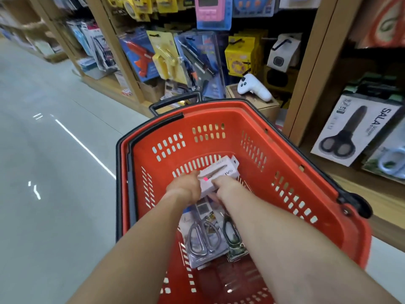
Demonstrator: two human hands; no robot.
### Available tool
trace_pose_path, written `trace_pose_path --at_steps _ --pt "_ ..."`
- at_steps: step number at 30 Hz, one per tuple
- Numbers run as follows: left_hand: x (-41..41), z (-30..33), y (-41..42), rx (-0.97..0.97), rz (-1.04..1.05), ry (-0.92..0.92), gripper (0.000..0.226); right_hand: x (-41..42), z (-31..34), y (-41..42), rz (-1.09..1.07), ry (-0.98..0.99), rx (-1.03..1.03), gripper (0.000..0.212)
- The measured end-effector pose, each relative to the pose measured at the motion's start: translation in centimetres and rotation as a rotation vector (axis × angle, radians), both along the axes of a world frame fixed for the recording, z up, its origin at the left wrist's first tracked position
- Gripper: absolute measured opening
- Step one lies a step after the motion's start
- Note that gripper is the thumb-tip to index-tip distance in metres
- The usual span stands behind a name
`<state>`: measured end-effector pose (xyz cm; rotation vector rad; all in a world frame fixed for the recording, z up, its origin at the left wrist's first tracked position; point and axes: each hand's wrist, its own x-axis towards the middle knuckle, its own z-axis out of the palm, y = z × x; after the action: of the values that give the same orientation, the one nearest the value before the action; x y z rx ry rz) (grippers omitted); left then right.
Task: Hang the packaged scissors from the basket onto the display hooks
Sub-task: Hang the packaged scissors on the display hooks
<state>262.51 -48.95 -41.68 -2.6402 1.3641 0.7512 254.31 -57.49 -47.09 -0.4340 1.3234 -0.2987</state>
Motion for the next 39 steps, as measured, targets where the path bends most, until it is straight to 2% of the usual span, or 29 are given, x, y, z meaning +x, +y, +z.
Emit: trace_pose_path --at_steps 2,5,9,10,12,14,15,18,20,23,27,29,32,35,39 --pt "-0.6 2.1 0.6 -0.110 0.035 -0.028 0.052 -1.0 3.8 -0.4 0.120 0.008 -0.135 0.015" --pt "-1.6 5.3 1.1 -0.379 0.160 0.003 0.052 -3.3 10.8 -1.1 0.324 0.014 -0.338 0.020" --pt "-4.8 9.8 0.6 -0.776 0.390 0.360 0.071 -9.2 19.7 -1.0 0.342 -0.025 -0.613 0.004" --pt "-5.9 11.0 0.2 -0.870 0.421 0.437 0.069 -11.0 21.3 -1.1 0.317 -0.042 -0.693 0.005" --pt "-8.6 13.5 -1.0 -1.013 0.403 0.538 0.048 -14.6 24.1 -1.5 0.219 -0.111 -0.825 0.014" --pt "-11.9 15.6 -2.5 -1.102 0.346 0.619 0.023 -18.2 26.1 -2.2 0.125 -0.149 -0.947 0.010" --pt "-13.9 16.6 -3.3 -1.136 0.332 0.646 0.019 -20.0 26.8 -2.7 0.088 -0.149 -1.016 0.008" --pt "-19.8 18.1 -6.1 -1.156 0.330 0.733 0.029 -25.5 27.0 -4.3 -0.019 -0.047 -1.252 0.019" --pt "-23.6 17.8 -7.5 -1.075 0.323 0.761 0.035 -28.9 25.8 -4.2 -0.074 0.065 -1.368 0.025" --pt "-28.7 15.9 -8.3 -0.975 0.334 0.720 0.018 -33.1 22.4 -3.1 -0.136 0.185 -1.412 0.032" --pt "-32.6 13.1 -8.3 -0.801 0.329 0.765 0.016 -36.3 18.3 -2.2 -0.071 0.386 -1.326 0.025" --pt "-33.3 11.5 -8.6 -0.757 0.378 0.839 0.025 -37.1 16.7 -2.2 -0.027 0.441 -1.232 0.024" --pt "-33.7 9.7 -9.4 -0.693 0.510 0.832 0.021 -37.3 14.5 -3.1 0.083 0.499 -1.099 0.020" --pt "-33.9 9.1 -10.2 -0.658 0.602 0.782 0.029 -37.2 13.2 -4.5 0.143 0.518 -1.030 0.019" --pt "-34.0 9.4 -11.6 -0.731 0.598 0.797 0.043 -36.5 12.9 -6.4 0.049 0.458 -1.048 0.017"
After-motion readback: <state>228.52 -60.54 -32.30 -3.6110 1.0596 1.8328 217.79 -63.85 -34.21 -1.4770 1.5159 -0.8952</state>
